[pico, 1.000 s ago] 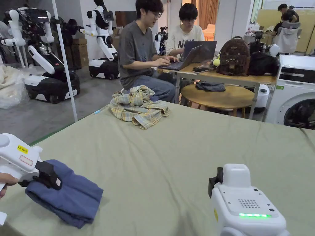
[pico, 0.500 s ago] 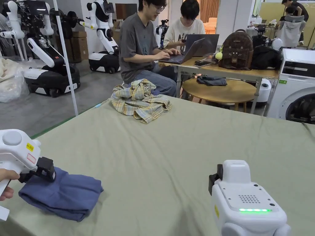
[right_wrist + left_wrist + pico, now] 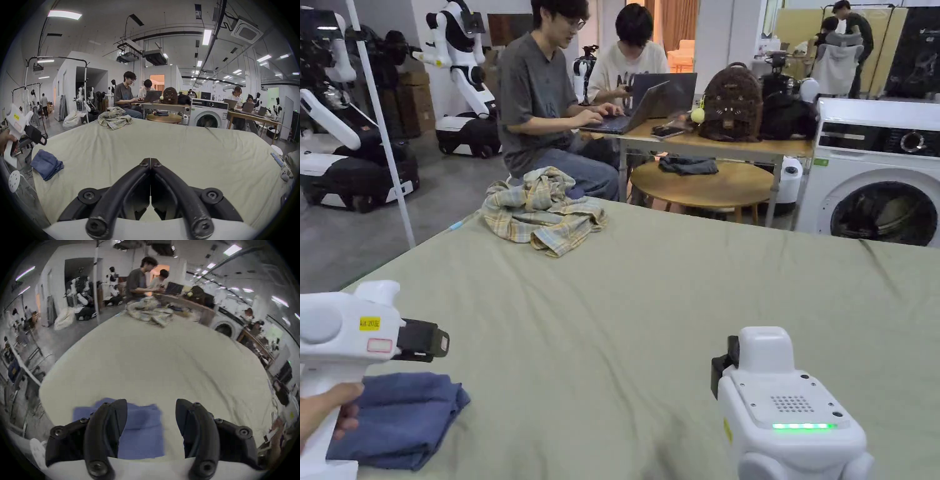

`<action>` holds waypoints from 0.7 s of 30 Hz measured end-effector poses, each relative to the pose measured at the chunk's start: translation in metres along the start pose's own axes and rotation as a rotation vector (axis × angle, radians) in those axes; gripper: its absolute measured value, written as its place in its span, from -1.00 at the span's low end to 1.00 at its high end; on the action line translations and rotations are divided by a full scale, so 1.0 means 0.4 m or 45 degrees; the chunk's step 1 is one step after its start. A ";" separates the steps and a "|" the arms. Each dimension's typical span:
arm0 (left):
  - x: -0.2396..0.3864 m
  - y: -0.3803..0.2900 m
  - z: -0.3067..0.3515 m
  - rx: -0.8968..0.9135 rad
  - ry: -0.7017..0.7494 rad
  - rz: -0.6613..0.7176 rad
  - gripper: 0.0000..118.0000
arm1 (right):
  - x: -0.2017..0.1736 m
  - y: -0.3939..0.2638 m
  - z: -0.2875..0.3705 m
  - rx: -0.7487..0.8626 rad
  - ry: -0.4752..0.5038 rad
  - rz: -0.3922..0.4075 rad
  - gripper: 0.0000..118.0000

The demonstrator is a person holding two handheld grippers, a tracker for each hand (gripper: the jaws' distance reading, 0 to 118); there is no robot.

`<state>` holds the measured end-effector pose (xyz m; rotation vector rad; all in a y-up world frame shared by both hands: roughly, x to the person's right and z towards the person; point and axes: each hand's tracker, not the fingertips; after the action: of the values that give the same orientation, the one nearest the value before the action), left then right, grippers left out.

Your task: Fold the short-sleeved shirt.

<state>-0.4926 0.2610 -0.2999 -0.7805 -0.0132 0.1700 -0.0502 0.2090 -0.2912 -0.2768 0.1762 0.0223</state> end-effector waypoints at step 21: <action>0.704 -0.194 -0.060 0.676 -0.128 -0.276 0.02 | 0.300 -0.026 0.123 0.022 -0.330 -0.090 -1.00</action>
<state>-0.2015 0.2344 -0.2772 -0.2366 -0.1420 0.0026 0.0767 0.2122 -0.2629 -0.2600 -0.0907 -0.0132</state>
